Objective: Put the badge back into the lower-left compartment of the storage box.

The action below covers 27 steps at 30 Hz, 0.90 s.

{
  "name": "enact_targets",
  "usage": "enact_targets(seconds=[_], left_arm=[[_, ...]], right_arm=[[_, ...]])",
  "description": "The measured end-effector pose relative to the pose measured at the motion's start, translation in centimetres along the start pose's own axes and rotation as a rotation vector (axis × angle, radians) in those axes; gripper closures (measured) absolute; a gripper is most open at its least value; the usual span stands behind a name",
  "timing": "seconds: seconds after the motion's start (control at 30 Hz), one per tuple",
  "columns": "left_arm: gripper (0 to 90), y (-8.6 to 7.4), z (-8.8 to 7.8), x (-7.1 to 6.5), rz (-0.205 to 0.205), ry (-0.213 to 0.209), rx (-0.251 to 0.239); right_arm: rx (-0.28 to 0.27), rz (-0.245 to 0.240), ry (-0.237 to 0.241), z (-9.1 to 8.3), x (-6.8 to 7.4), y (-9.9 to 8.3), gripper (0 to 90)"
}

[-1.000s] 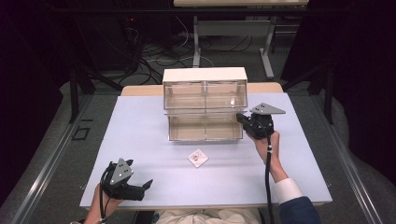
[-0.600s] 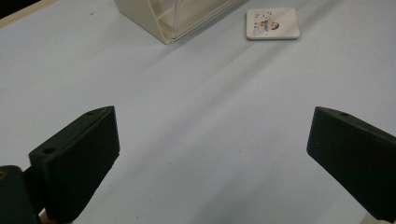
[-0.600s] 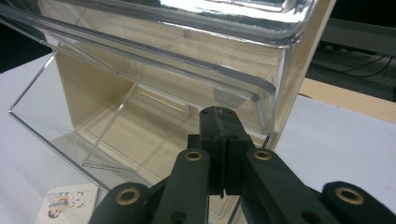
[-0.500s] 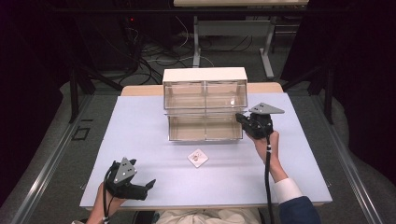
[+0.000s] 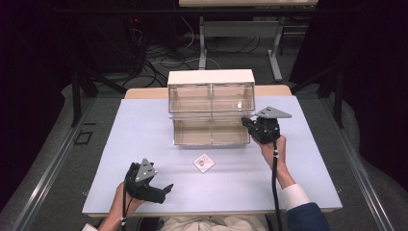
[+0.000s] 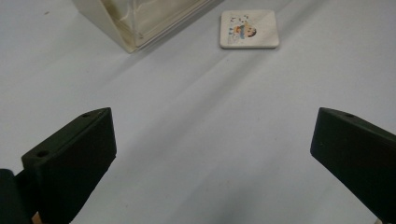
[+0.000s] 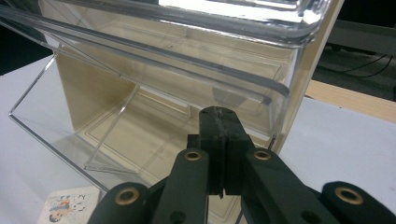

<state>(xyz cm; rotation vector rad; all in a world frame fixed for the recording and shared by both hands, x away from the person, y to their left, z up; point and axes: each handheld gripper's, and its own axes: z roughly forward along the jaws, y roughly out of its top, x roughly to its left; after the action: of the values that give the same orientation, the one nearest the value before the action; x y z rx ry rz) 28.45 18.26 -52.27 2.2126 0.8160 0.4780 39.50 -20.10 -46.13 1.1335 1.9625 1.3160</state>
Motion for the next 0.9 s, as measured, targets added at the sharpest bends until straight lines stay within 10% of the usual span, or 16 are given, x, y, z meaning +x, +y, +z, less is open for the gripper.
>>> enact_targets(seconds=[0.9], left_arm=[[0.2,4.5,7.0,-3.0,0.029,-0.057,0.006]], right_arm=[[-0.002,-0.010,0.005,0.0,0.1,0.0,90.0]])
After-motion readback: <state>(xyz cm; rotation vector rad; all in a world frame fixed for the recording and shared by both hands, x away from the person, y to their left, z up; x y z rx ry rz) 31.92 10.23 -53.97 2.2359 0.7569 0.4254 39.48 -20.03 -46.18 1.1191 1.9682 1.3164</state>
